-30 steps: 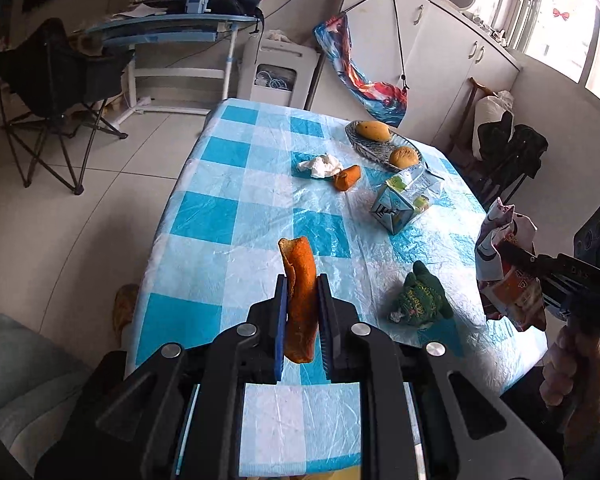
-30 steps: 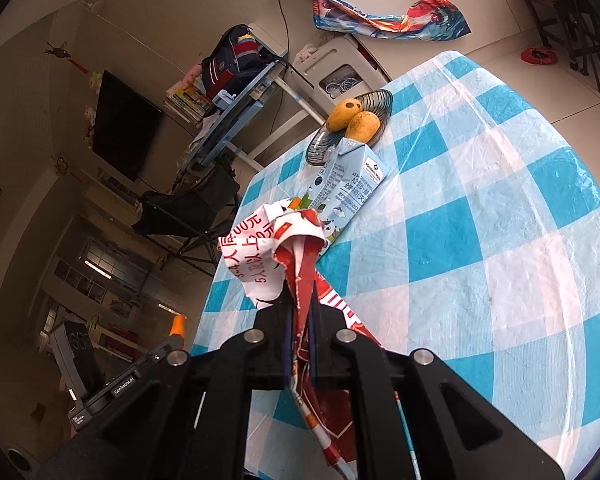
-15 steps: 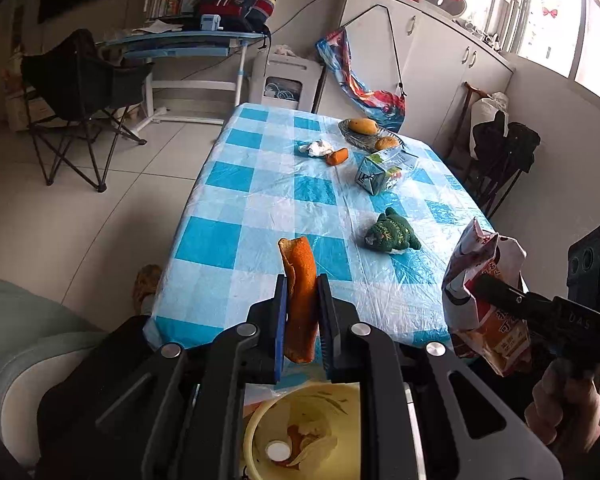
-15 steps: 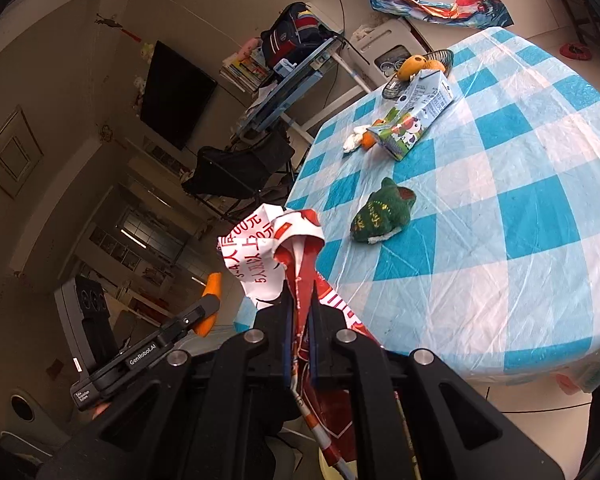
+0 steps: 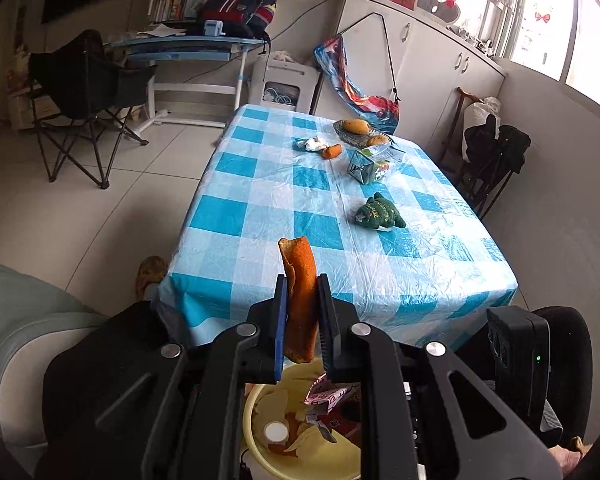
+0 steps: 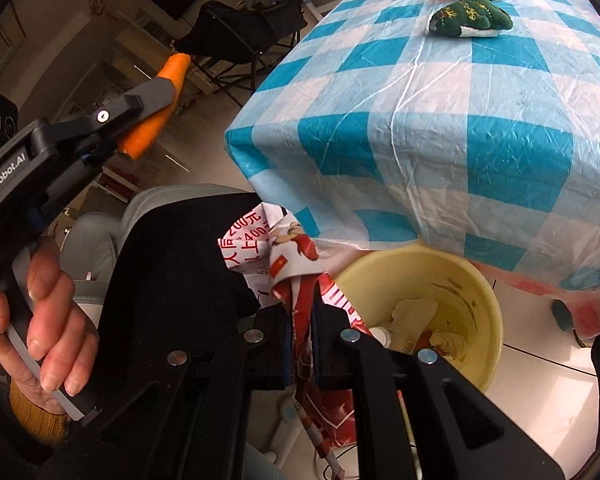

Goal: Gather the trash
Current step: 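Drop the chip bag into the bucket with the right tool while the left drops the peel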

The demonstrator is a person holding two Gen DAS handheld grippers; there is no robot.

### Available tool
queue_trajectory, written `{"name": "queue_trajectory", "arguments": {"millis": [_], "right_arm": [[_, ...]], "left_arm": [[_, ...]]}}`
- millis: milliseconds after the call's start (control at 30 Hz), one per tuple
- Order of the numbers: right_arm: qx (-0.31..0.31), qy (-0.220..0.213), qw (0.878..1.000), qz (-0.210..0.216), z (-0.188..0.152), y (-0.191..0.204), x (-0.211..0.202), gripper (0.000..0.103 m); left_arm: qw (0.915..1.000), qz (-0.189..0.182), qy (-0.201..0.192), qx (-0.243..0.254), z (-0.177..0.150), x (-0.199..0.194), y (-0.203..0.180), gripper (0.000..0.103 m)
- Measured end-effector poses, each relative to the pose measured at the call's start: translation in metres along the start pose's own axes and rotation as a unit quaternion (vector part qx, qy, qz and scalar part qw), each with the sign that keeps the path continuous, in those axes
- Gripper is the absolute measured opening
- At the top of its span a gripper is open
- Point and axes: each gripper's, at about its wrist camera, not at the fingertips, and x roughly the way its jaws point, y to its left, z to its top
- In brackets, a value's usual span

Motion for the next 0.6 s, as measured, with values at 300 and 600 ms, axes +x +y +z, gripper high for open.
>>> {"name": "queue_trajectory", "arguments": {"millis": [300,600], "right_arm": [[0.054,-0.072,0.995,-0.035,0.003,-0.022,-0.031,0.044],[0.079,-0.196,0.968,-0.137,-0.007,-0.029,-0.09,0.079]], "left_arm": [[0.9994,-0.008,0.034,0.002,-0.026,0.01,-0.006,0.014],[0.9945,0.035,0.076,0.063,-0.057,0.031,-0.028,0.058]]}}
